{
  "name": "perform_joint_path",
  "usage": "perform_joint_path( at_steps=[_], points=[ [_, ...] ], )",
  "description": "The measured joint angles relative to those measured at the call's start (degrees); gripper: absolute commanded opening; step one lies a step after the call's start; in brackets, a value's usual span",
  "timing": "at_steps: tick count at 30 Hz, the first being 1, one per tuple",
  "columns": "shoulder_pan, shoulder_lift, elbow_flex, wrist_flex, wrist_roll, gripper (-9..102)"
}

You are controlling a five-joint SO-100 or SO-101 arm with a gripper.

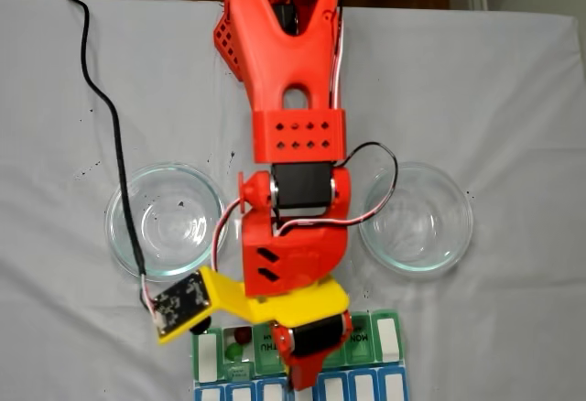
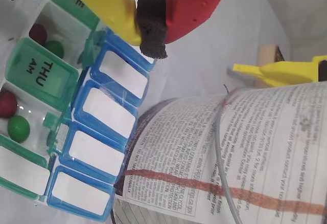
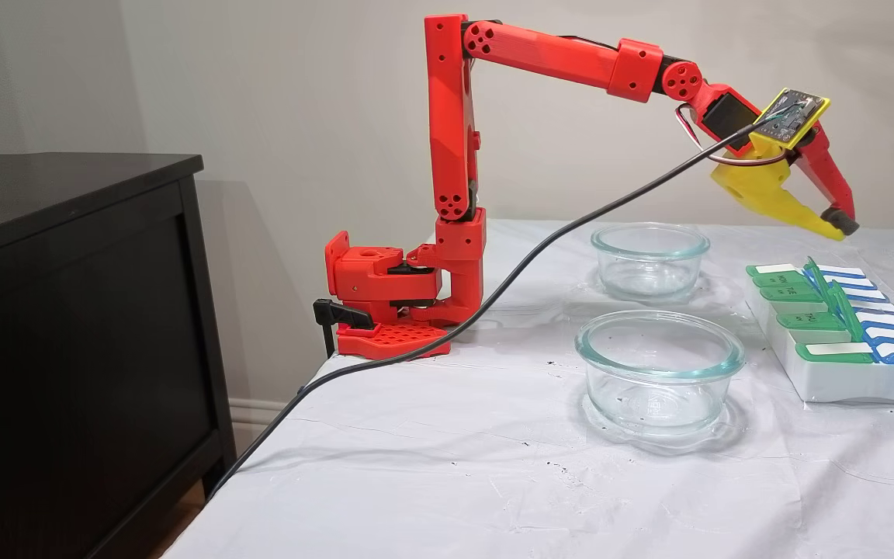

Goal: Sort medicines into box.

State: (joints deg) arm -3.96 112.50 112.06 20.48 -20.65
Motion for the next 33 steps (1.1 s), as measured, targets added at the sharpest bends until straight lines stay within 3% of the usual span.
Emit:
perform_joint_path(
  at_steps=[20,33],
  points=[
    [-0.9,-6.6,0.9,3.0,-2.6,0],
    [-3.0,-8.1,-3.2,18.5,-4.0,0]
  ],
)
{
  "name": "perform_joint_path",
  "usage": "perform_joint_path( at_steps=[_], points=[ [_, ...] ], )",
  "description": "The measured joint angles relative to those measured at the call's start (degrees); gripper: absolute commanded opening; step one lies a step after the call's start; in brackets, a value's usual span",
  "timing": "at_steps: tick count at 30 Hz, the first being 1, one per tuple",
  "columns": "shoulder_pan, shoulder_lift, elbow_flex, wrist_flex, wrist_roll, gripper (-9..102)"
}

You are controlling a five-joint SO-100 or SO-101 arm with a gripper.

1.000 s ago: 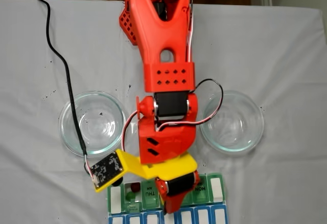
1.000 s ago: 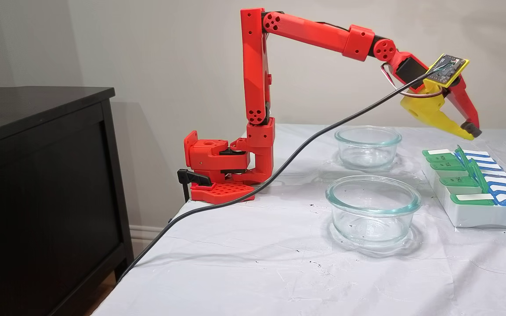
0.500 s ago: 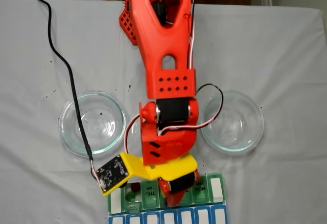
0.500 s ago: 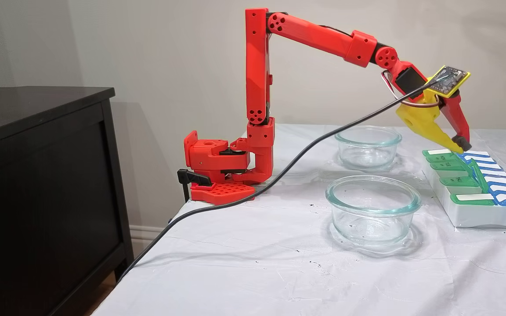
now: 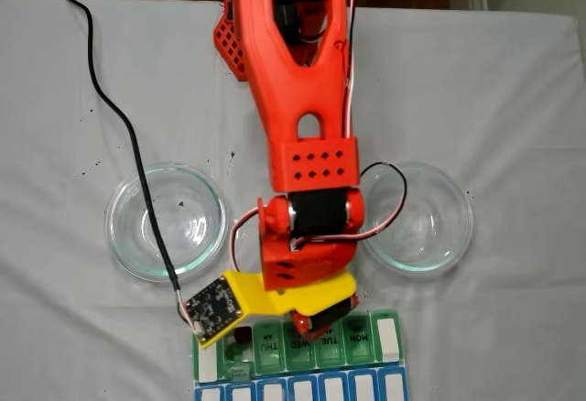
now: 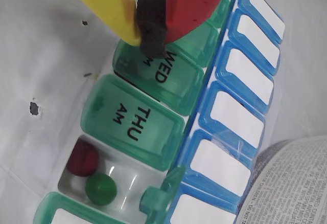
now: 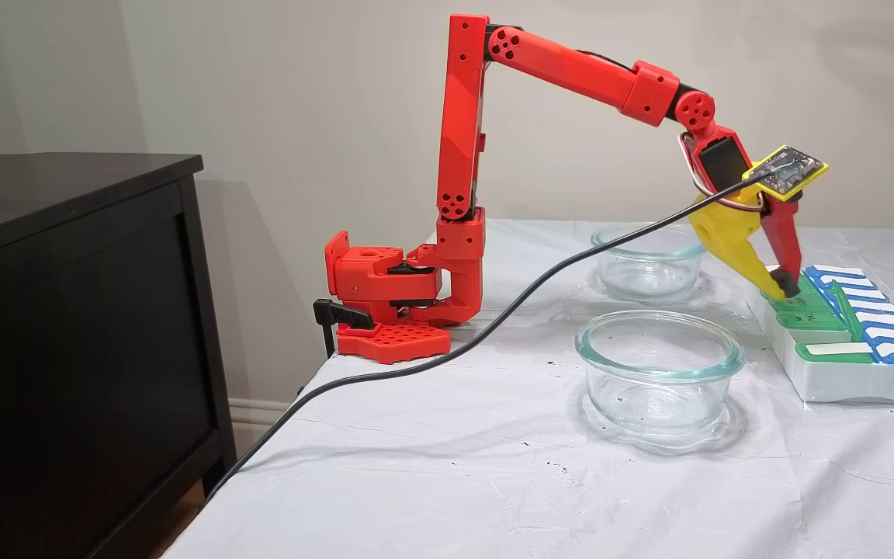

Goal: Sort medicines into box.

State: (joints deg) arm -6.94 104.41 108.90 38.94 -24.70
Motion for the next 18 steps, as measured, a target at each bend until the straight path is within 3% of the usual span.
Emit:
perform_joint_path(
  at_steps=[18],
  points=[
    [1.6,-0.2,0.2,-8.4,1.9,0]
  ],
)
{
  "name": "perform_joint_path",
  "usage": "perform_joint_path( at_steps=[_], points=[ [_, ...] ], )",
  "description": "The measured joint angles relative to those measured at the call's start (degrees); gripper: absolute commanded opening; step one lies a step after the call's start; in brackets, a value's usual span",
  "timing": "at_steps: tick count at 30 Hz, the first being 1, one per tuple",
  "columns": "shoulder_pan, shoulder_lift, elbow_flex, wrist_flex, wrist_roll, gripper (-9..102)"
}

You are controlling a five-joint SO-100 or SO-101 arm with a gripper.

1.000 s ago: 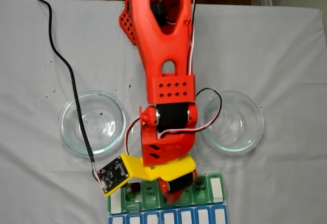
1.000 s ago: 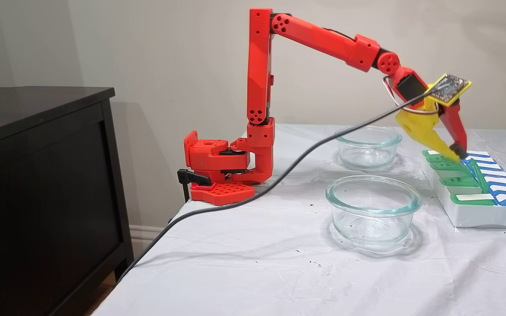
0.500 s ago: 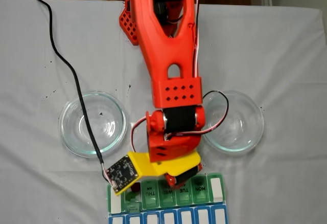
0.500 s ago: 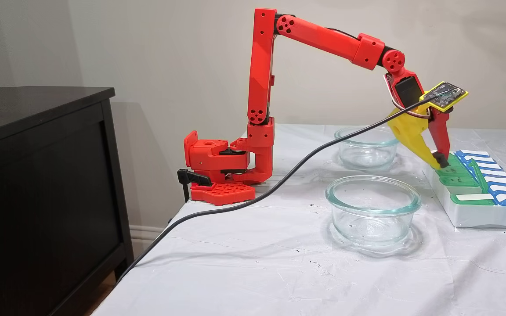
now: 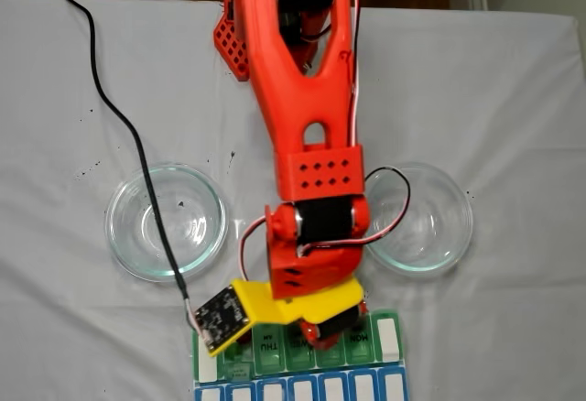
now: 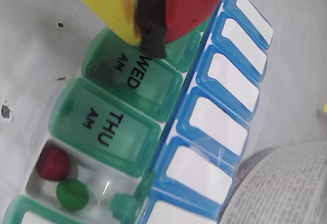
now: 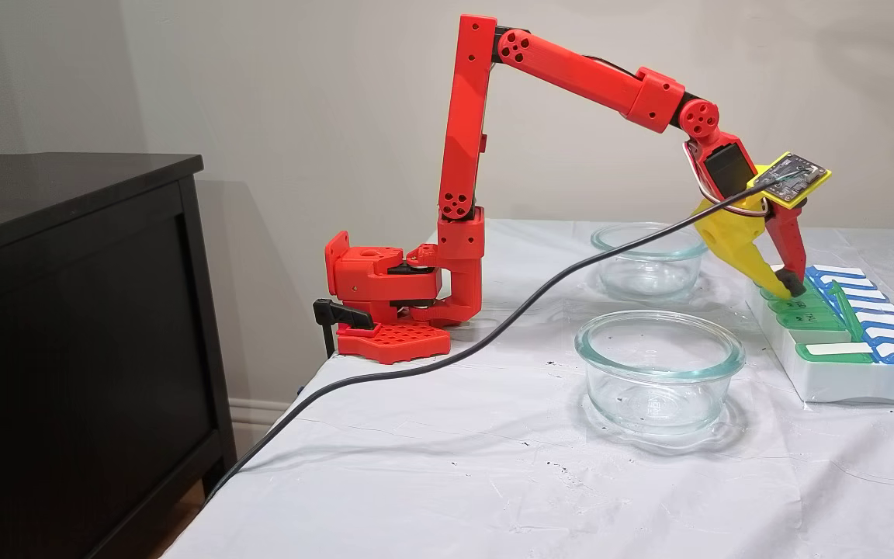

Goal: Sort medicines into box.

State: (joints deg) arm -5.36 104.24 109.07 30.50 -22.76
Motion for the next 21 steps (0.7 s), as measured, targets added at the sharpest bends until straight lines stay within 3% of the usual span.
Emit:
perform_joint_path(
  at_steps=[11,21],
  points=[
    [7.7,14.6,7.5,-13.2,-2.2,0],
    [10.5,8.3,3.7,-9.1,-6.9,0]
  ],
)
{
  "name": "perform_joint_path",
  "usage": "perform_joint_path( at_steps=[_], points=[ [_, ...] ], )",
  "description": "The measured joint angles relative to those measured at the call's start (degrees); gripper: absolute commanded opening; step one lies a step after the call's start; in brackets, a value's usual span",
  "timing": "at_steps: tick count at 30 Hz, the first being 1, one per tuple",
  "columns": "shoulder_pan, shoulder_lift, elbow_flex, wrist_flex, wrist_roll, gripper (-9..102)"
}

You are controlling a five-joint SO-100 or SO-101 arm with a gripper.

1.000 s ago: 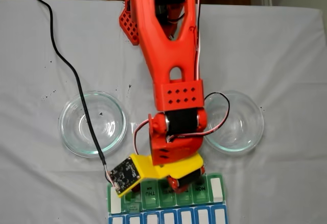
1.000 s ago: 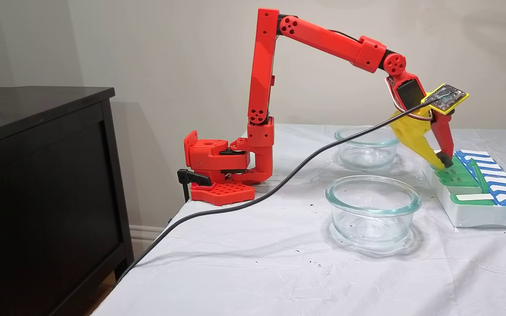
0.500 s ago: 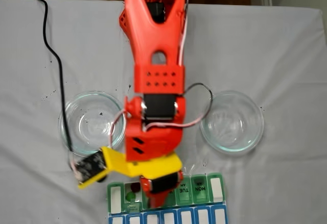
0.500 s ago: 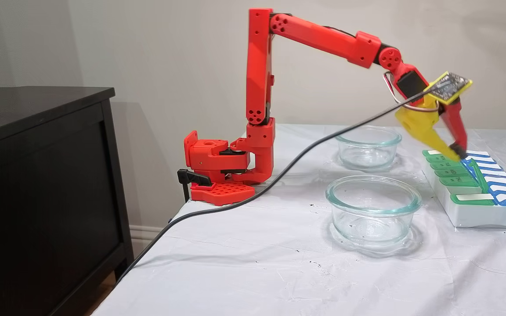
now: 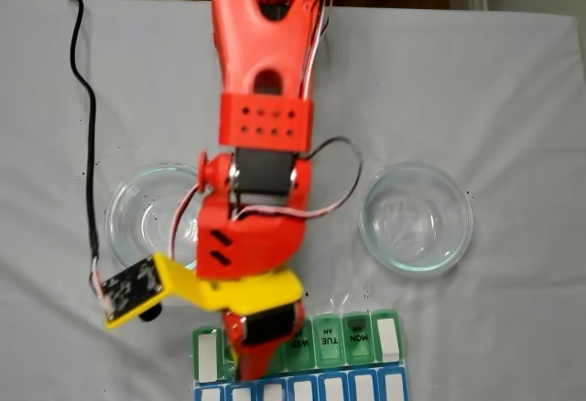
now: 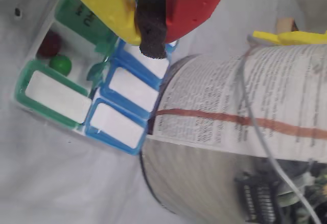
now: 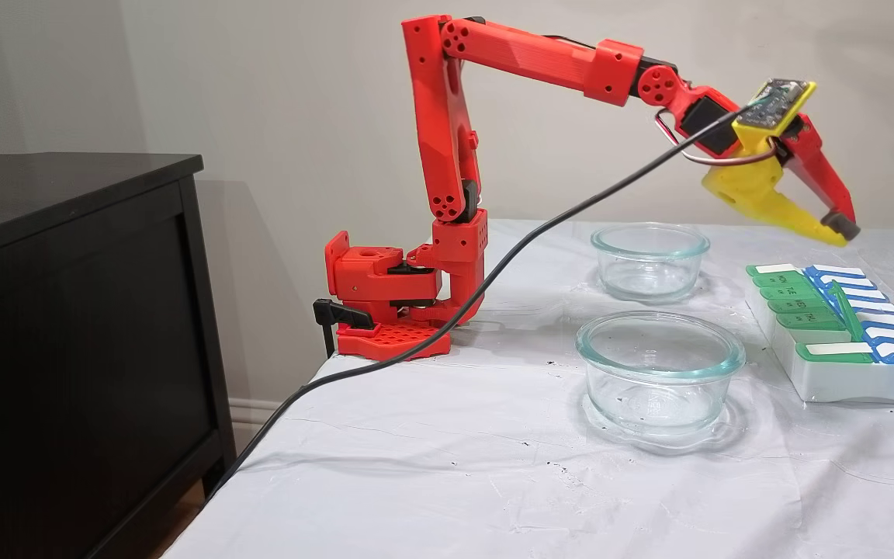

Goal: Sort medicines into box.

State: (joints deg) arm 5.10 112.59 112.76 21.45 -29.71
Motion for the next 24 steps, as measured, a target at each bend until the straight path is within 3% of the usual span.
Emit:
perform_joint_path(
  at_steps=[14,24],
  points=[
    [0.8,-1.3,-3.1,7.9,-3.5,0],
    [0.2,-1.3,-4.7,3.8,1.5,0]
  ],
)
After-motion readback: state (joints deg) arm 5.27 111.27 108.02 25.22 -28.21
